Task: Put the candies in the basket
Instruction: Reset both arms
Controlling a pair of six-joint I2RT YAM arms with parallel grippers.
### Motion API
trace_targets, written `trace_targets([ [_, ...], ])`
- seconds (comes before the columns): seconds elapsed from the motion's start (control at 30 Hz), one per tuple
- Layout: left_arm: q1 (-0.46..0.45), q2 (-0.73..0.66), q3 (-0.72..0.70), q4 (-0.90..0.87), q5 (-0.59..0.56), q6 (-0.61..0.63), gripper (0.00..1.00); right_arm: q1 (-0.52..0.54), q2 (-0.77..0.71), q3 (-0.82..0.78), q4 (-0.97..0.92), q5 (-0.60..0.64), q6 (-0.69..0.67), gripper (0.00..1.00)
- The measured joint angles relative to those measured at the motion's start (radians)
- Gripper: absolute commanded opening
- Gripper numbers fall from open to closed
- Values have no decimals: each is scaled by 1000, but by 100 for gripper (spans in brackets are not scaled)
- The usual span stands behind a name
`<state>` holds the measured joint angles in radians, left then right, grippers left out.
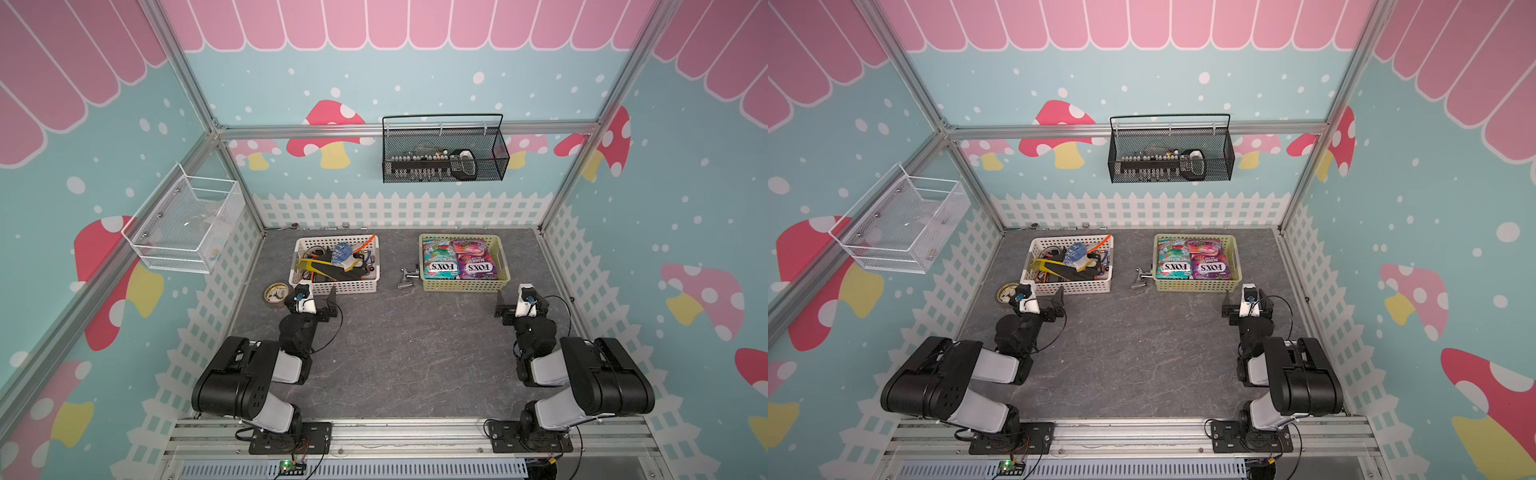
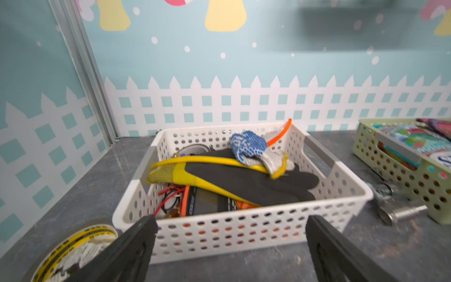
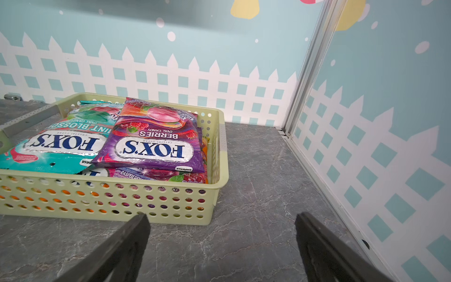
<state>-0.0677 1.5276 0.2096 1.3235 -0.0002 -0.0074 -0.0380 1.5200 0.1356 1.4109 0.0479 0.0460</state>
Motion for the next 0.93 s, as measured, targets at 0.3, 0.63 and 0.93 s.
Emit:
trace_targets([
  [0.3, 20, 0, 20, -32, 17, -35, 99, 19, 0, 32, -33, 58, 0, 99],
  [0.63, 20, 0, 20, -37, 17, -39, 99, 21, 0, 32, -43, 76, 0, 99],
  [0.93, 20, 0, 20, -41, 17, -41, 99, 21, 0, 32, -43, 76, 0, 99],
])
